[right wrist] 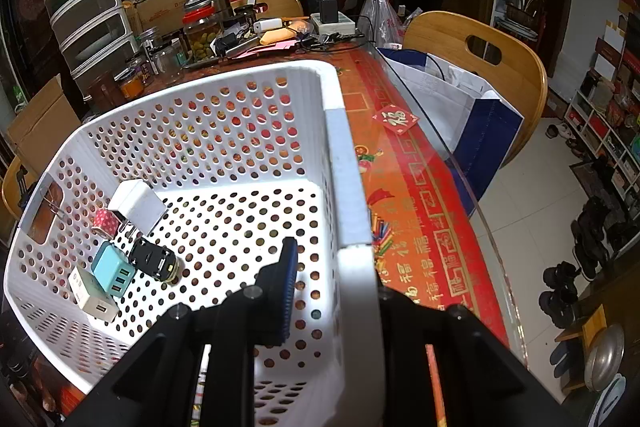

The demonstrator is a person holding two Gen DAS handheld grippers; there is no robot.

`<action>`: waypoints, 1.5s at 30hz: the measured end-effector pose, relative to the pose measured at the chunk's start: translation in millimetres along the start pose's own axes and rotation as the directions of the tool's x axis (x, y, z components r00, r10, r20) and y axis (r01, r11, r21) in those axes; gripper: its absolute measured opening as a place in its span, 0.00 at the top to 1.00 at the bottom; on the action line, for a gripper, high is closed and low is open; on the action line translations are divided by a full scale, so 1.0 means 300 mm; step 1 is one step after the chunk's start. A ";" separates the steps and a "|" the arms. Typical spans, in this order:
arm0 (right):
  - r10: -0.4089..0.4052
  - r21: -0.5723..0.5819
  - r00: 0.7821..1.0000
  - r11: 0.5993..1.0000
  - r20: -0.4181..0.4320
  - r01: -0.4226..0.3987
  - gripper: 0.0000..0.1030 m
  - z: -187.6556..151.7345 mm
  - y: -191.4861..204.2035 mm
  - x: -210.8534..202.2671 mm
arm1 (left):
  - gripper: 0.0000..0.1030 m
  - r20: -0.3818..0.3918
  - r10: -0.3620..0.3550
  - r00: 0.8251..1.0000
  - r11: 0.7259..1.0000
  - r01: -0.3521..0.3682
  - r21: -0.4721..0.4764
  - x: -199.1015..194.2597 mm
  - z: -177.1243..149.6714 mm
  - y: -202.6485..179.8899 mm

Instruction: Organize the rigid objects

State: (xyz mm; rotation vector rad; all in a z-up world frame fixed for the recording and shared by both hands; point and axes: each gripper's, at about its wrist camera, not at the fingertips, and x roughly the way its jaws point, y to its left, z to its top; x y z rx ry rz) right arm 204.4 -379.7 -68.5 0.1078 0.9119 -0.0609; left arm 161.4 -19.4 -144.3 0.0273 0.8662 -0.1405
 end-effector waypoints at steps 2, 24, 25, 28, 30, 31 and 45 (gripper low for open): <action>-0.001 -0.001 1.000 1.000 -0.001 0.001 0.82 0.000 0.000 0.001 | 0.94 0.008 0.001 1.000 1.000 -0.001 0.004 -0.005 -0.005 -0.001; 0.000 -0.001 1.000 1.000 0.000 0.000 0.82 0.000 0.000 0.000 | 0.98 0.129 0.028 0.991 0.999 -0.030 0.013 -0.137 0.001 0.002; 0.000 -0.001 1.000 1.000 0.000 0.000 0.82 0.000 0.000 0.000 | 0.98 0.136 0.029 0.990 0.999 -0.031 0.012 -0.147 0.006 0.003; 0.000 -0.001 1.000 1.000 0.000 0.000 0.82 0.000 0.001 0.000 | 0.98 0.151 0.031 0.988 0.999 -0.032 0.004 -0.173 0.020 0.010; 0.000 -0.001 1.000 1.000 -0.001 0.000 0.82 0.000 0.001 0.000 | 0.99 0.159 0.034 0.987 0.999 -0.034 0.000 -0.189 0.028 0.016; 0.000 -0.001 1.000 1.000 -0.001 0.000 0.82 0.000 0.001 0.000 | 0.98 0.161 0.032 0.986 0.999 -0.032 -0.002 -0.195 0.031 0.019; 0.000 -0.001 1.000 1.000 0.000 0.000 0.82 0.000 0.002 0.000 | 0.98 0.295 0.032 0.955 0.998 -0.046 0.040 -0.394 0.209 -0.017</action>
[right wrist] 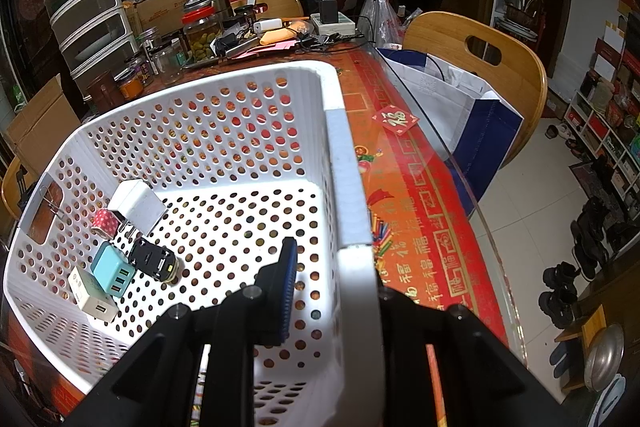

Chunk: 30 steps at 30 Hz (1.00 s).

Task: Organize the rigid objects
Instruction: 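Carry the keys into the basket and open the left gripper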

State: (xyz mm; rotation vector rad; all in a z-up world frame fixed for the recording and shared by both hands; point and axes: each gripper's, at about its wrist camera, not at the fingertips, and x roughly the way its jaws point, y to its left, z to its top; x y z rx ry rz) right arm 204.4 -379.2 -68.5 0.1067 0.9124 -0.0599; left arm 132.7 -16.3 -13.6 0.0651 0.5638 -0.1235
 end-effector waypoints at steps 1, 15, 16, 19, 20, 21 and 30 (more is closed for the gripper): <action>0.000 0.000 1.000 1.000 0.000 0.000 0.82 0.000 0.000 0.000 | 0.98 0.017 0.001 1.000 1.000 -0.001 0.025 -0.013 0.030 -0.019; 0.002 -0.001 1.000 1.000 -0.004 -0.002 0.82 0.001 -0.001 0.000 | 0.98 -0.077 -0.092 0.993 0.954 0.110 0.280 0.162 0.261 -0.373; 0.003 0.000 1.000 1.000 -0.004 -0.003 0.82 0.002 -0.002 0.000 | 0.98 -0.106 -0.095 0.990 0.950 0.122 0.287 0.200 0.261 -0.394; 0.003 -0.001 1.000 1.000 -0.007 -0.003 0.82 0.002 -0.002 0.001 | 0.98 -0.186 -0.098 0.978 0.942 0.152 0.299 0.308 0.246 -0.421; 0.003 -0.001 1.000 1.000 -0.008 -0.003 0.82 0.002 -0.001 0.002 | 0.98 -0.220 -0.092 0.971 0.940 0.158 0.303 0.345 0.239 -0.427; 0.003 -0.001 1.000 1.000 -0.010 -0.003 0.82 0.003 -0.001 0.003 | 0.98 -0.244 -0.088 0.966 0.939 0.162 0.304 0.375 0.232 -0.428; 0.003 -0.001 1.000 1.000 -0.008 -0.003 0.81 0.002 0.001 0.003 | 0.98 -0.361 -0.032 0.932 0.936 0.154 0.316 0.505 0.166 -0.437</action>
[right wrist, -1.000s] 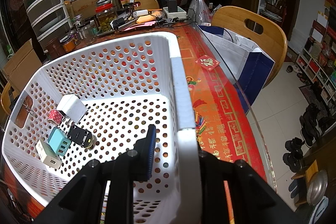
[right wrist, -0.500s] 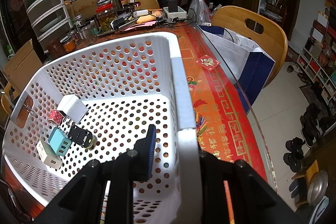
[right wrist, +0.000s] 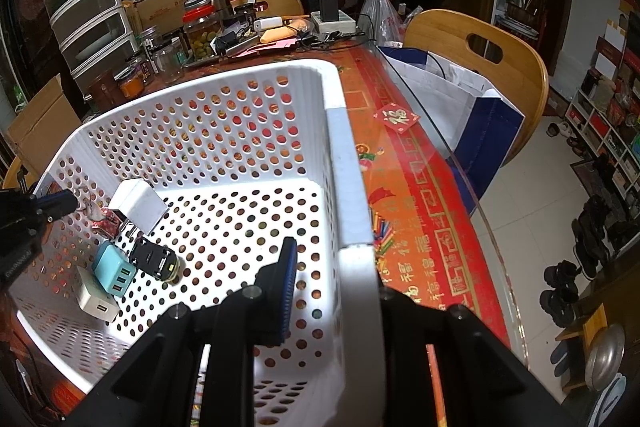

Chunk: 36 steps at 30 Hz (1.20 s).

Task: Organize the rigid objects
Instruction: 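Carry the keys into the basket and open the left gripper, then return the left gripper and grasp the thin metal rod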

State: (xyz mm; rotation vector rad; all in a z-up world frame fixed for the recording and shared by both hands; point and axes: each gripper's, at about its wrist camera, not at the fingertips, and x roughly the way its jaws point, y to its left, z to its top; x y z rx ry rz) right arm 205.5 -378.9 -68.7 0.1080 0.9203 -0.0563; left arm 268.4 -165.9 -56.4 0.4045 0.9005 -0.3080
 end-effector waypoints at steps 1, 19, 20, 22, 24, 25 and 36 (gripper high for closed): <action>0.000 0.000 1.000 1.000 0.000 0.000 0.81 0.000 -0.001 0.000 | 0.98 -0.011 -0.003 1.000 1.000 0.003 -0.003 0.006 -0.001 0.001; -0.003 -0.001 1.000 1.000 0.000 0.003 0.81 0.000 -0.005 -0.001 | 0.00 0.267 0.052 0.962 0.980 0.002 -0.199 -0.351 -0.143 0.260; -0.002 -0.002 1.000 1.000 -0.001 0.002 0.81 0.000 -0.005 -0.001 | 0.00 0.275 0.080 0.958 0.978 -0.023 -0.206 -0.377 -0.170 0.294; -0.002 -0.003 1.000 1.000 -0.001 0.002 0.81 -0.002 -0.006 -0.002 | 0.00 0.211 0.159 0.965 0.970 -0.112 -0.216 -0.355 -0.218 0.353; 0.001 -0.004 1.000 1.000 0.003 -0.001 0.81 -0.005 -0.008 -0.004 | 0.00 0.137 0.185 0.973 0.960 -0.150 -0.235 -0.292 -0.261 0.409; 0.004 -0.004 1.000 1.000 0.005 -0.004 0.80 -0.006 -0.009 -0.006 | 0.00 0.083 0.176 0.981 0.957 -0.151 -0.249 -0.241 -0.285 0.440; -0.003 -0.007 1.000 1.000 -0.004 0.003 0.78 0.000 -0.008 -0.003 | 0.13 -0.157 0.098 0.983 0.918 -0.150 -0.367 0.095 -0.532 0.626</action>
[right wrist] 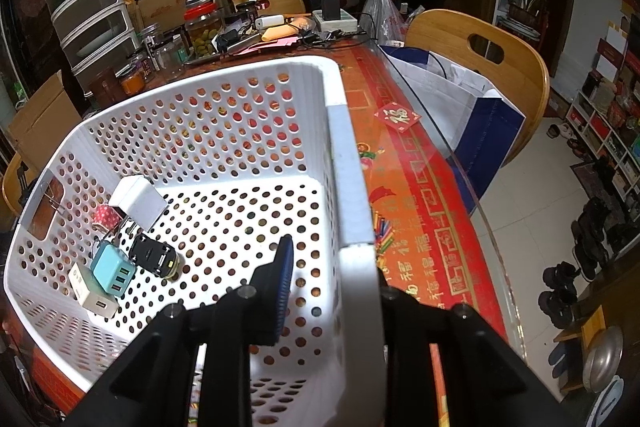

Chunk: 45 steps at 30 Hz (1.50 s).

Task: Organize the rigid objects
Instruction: 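Return the left gripper and grasp the thin metal rod, then carry the metal rod into the basket and release it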

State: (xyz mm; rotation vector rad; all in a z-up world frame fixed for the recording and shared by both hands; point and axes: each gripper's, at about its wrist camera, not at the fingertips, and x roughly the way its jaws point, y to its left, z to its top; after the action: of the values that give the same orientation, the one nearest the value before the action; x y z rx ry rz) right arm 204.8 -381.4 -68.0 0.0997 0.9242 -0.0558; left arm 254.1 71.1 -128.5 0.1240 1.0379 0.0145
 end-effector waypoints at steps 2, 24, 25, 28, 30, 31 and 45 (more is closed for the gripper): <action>-0.004 0.001 1.000 1.000 0.001 0.004 0.78 0.001 0.001 0.001 | 0.22 -0.025 -0.013 1.000 1.000 0.013 -0.012 0.045 -0.008 0.018; -0.011 -0.003 1.000 1.000 -0.002 0.011 0.77 0.003 0.011 0.003 | 0.95 0.029 0.028 0.999 0.997 -0.030 0.078 0.058 -0.045 -0.087; -0.011 -0.002 1.000 1.000 -0.002 0.011 0.77 0.003 0.010 0.003 | 0.95 0.032 0.029 0.999 0.997 -0.032 0.075 0.057 -0.047 -0.087; -0.011 -0.003 1.000 1.000 -0.001 0.011 0.77 0.004 0.011 0.003 | 0.95 0.029 0.026 0.999 0.997 -0.028 0.068 0.052 -0.052 -0.085; -0.012 -0.002 1.000 1.000 -0.001 0.012 0.77 0.003 0.011 0.003 | 0.95 0.034 0.026 0.999 0.997 -0.028 0.074 0.041 -0.058 -0.088; -0.012 -0.003 1.000 1.000 -0.001 0.012 0.77 0.003 0.011 0.003 | 0.95 0.038 0.024 0.999 0.997 -0.027 0.078 0.033 -0.060 -0.091; -0.011 -0.001 1.000 1.000 -0.001 0.011 0.77 0.003 0.011 0.003 | 0.95 0.153 0.064 0.986 0.992 -0.079 0.098 -0.146 -0.012 -0.117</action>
State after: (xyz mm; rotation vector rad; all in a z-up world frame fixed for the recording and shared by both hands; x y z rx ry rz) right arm 206.2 -378.3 -68.0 0.0933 0.9259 -0.0657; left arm 226.9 33.4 -96.5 0.2537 0.8838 0.0162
